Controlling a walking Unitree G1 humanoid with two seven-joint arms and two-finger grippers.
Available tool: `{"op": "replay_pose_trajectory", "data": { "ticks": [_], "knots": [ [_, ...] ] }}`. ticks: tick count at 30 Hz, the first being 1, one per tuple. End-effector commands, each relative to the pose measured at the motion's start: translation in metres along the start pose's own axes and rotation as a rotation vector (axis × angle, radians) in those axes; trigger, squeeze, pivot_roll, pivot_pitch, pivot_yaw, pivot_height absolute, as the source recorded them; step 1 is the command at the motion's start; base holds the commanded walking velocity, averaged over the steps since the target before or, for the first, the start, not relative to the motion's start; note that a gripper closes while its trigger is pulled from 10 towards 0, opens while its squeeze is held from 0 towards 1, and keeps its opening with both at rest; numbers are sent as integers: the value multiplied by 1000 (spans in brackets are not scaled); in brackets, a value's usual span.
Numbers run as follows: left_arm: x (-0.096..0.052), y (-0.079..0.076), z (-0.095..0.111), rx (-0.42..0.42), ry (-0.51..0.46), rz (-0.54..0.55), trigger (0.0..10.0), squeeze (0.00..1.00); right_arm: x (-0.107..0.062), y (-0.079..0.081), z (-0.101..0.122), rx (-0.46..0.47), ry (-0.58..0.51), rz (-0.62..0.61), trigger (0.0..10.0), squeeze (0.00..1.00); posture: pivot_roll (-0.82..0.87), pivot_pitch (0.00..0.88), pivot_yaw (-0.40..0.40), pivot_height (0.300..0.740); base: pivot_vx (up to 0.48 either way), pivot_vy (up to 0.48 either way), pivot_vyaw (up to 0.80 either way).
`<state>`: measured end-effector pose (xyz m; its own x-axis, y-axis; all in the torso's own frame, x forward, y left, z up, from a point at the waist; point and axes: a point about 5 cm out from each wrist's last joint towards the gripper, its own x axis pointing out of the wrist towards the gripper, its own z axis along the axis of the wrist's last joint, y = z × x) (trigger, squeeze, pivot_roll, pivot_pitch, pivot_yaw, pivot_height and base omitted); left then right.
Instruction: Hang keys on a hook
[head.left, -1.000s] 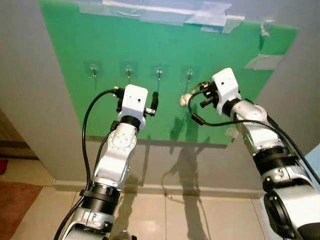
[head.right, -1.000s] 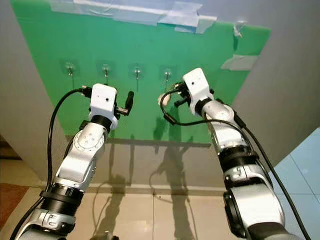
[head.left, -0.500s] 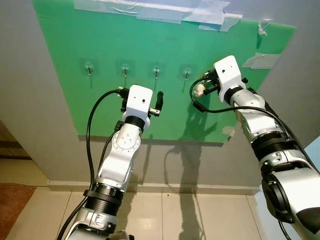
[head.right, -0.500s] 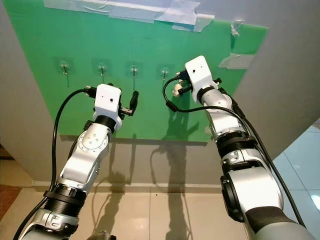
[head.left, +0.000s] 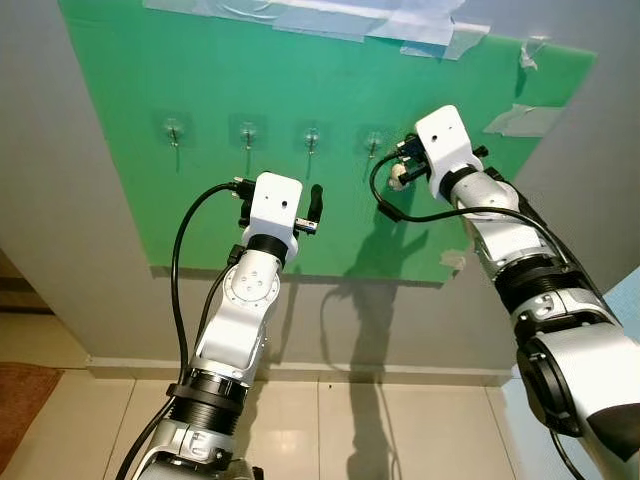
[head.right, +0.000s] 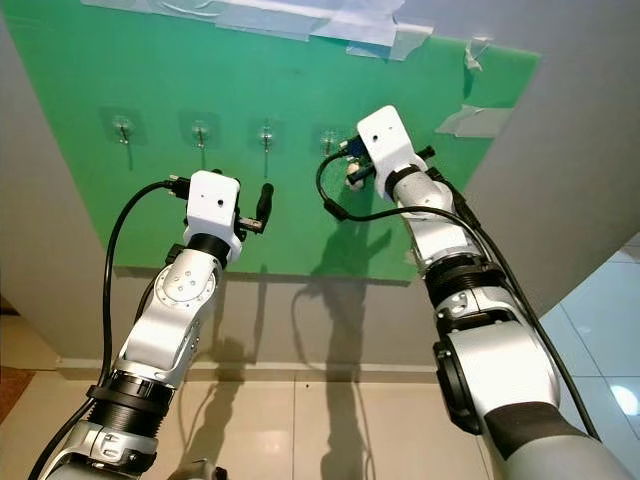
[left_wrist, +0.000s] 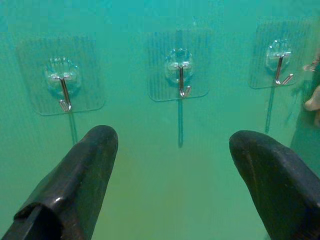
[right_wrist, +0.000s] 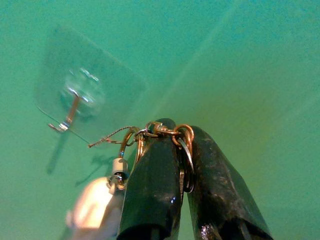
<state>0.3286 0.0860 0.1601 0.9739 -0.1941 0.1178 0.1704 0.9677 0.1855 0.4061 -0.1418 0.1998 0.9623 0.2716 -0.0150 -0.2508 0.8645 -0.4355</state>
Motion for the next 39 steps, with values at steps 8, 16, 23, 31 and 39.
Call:
{"op": "replay_pose_trajectory", "data": {
  "ticks": [8,16,23,31,39],
  "knots": [
    [-3,-1,4,1,-15,11,10000,0,6,-5,13,296,-27,-37,0,0,9,0,-108,740,0,0,0],
    [-4,1,3,2,-16,20,10000,0,6,3,5,432,15,-4,0,0,9,0,-110,740,0,0,0],
    [-4,0,2,4,-11,11,10000,0,0,8,-7,420,54,64,0,0,8,0,-109,740,0,0,0],
    [-3,0,3,5,-12,6,10000,0,-2,25,-1,283,24,204,0,0,6,0,-107,740,0,0,0],
    [-3,1,3,4,-14,7,10000,0,-4,31,8,276,-15,243,0,0,3,0,-108,740,0,0,0]
  ]
}}
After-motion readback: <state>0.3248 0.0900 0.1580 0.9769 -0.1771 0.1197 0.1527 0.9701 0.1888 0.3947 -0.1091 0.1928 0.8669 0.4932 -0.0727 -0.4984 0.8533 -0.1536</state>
